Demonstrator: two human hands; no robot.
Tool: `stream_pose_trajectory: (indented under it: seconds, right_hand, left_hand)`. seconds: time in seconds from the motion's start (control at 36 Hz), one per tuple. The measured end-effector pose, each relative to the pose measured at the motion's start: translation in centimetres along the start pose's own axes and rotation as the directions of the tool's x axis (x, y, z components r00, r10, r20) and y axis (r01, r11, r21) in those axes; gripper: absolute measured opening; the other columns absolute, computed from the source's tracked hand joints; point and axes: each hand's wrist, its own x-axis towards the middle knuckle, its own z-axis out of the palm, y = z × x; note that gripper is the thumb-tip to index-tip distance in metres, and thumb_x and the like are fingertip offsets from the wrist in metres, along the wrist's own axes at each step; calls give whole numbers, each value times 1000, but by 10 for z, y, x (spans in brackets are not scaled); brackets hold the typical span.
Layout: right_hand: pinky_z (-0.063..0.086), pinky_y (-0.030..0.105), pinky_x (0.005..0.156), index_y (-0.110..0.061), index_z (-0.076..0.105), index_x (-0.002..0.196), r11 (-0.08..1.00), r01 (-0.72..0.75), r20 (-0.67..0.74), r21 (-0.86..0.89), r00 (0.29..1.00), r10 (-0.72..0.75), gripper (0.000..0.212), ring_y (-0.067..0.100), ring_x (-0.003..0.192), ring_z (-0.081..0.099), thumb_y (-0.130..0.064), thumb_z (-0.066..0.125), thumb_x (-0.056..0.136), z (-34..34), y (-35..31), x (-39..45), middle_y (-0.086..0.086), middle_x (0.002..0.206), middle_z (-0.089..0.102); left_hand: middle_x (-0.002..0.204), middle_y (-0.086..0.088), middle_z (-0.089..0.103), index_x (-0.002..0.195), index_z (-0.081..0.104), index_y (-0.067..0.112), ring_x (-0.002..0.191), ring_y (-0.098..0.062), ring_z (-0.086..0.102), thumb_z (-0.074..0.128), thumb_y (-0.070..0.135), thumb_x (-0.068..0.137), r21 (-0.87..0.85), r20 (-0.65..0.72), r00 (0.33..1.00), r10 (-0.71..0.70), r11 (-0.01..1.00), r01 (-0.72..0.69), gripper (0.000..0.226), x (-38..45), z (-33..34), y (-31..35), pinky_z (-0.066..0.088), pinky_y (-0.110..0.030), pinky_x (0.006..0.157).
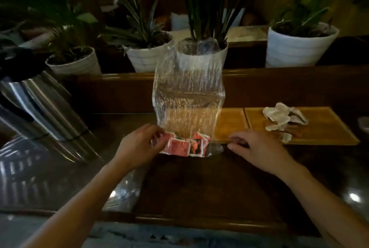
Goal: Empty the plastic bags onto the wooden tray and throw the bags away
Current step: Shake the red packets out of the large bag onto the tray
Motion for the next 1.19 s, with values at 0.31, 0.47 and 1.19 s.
stream_pose_trajectory:
  seconds: [0.31, 0.47, 1.19]
  right_hand:
    - [50, 32, 89, -20, 22, 152, 894, -150, 75, 422, 989, 130, 94, 14, 111, 60, -56, 66, 77, 1, -10, 65, -1, 130, 59]
    - [55, 29, 79, -15, 43, 142, 606, -249, 159, 756, 967, 199, 65, 13, 91, 71, -22, 70, 84, 11, -14, 74, 2, 99, 76]
    - [56, 27, 55, -9, 66, 101, 260, -19, -10, 965, 994, 107, 22, 22, 72, 73, -12, 74, 81, -36, -71, 18, 10, 88, 76]
  left_hand:
    - [127, 6, 53, 134, 39, 33, 97, -11, 63, 60, 62, 77, -246, 28, 985, -170, 954, 172, 68, 20, 8, -20, 58, -42, 81]
    - [136, 0, 45, 141, 32, 29, 106, -12, 56, 67, 49, 82, -225, -74, 978, -193, 959, 172, 72, 17, 21, -9, 56, -36, 81]
    - [121, 15, 41, 118, 46, 25, 108, -11, 46, 59, 41, 82, -321, -461, 886, 38, 924, -207, 41, -38, 61, 102, 48, -34, 87]
